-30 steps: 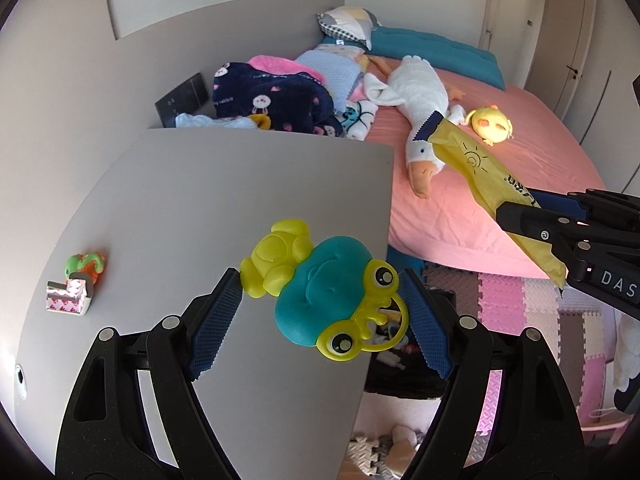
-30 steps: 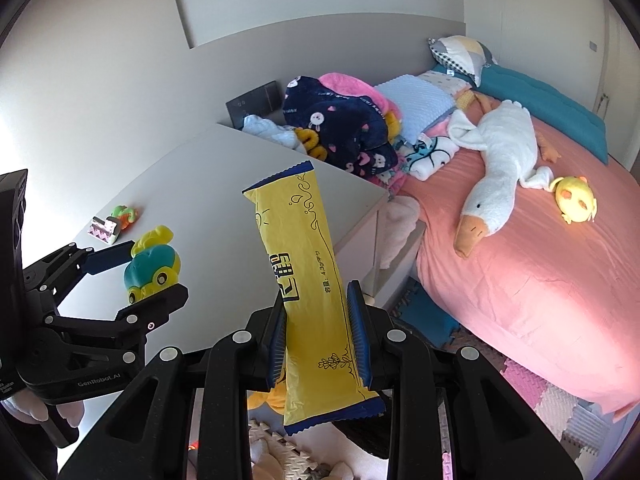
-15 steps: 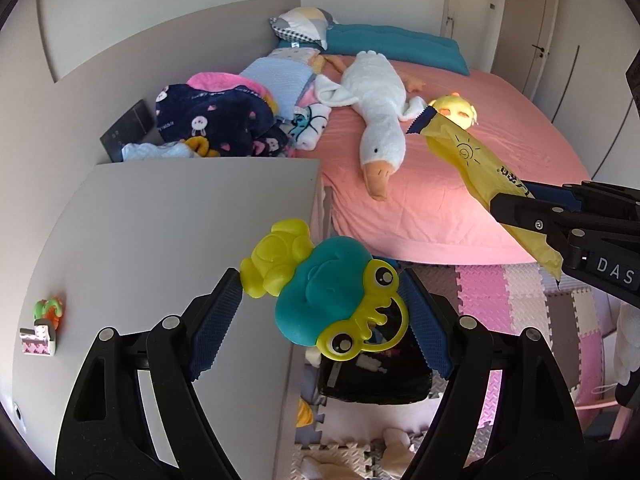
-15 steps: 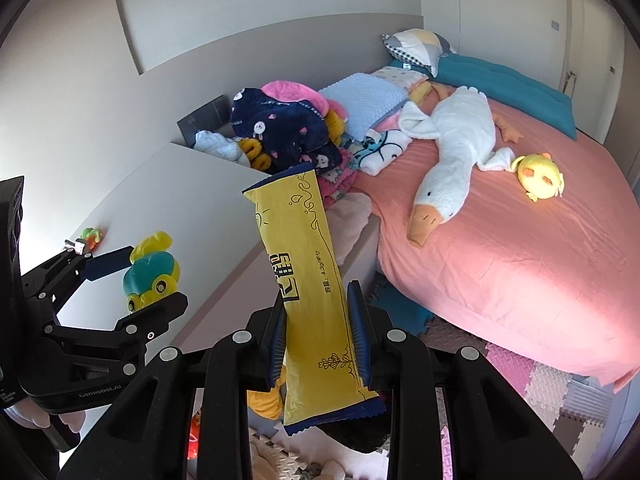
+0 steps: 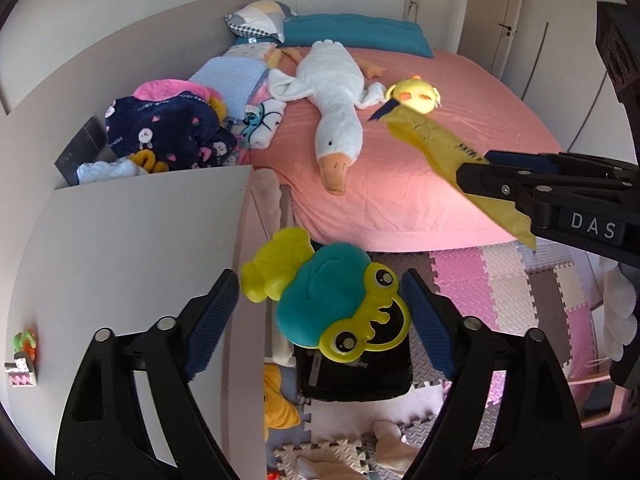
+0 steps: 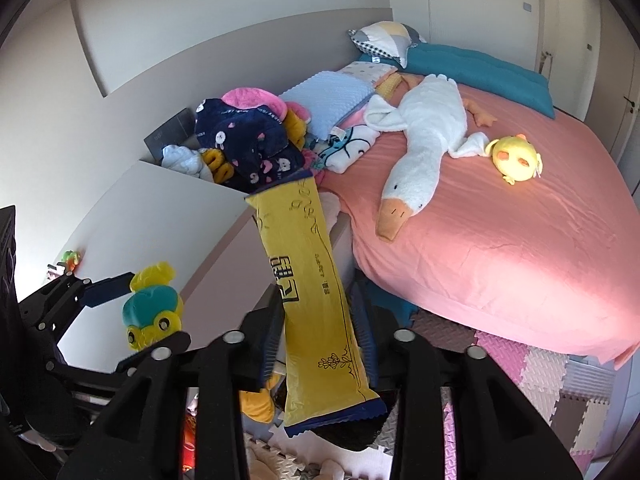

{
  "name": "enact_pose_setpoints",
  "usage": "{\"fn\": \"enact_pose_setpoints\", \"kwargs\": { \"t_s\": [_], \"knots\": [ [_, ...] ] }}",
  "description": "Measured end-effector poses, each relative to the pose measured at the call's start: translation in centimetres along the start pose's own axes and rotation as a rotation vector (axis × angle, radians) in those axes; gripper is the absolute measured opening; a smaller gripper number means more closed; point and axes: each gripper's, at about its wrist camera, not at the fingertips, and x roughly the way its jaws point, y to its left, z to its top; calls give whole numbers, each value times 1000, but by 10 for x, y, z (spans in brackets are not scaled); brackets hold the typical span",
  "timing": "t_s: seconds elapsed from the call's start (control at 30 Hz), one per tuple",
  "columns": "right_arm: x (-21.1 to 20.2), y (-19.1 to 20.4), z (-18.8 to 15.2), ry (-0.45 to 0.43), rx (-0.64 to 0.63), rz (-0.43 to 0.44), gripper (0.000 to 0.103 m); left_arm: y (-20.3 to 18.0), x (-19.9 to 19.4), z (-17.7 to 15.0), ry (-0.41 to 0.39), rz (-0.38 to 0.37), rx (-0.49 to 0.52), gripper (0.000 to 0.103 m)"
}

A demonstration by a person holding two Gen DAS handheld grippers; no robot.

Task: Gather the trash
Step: 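Open both tools to drop the frog toy and snack bar into the bin, then move both open tools back over the desk toward the box and seahorse toy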

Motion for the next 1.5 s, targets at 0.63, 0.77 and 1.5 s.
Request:
{"fn": "enact_pose_setpoints", "kwargs": {
  "t_s": [0.63,0.77,1.5],
  "knots": [
    [-2,-6,7,-49,46,-34,67,9,8,-5,30,31,-18,97],
    [-1,9,7,-51,26,-18,67,22,4,-13,33,46,-40,97],
    [27,129,6,-4,-108,119,67,125,-35,-72,55,167,-205,97]
  ]
}}
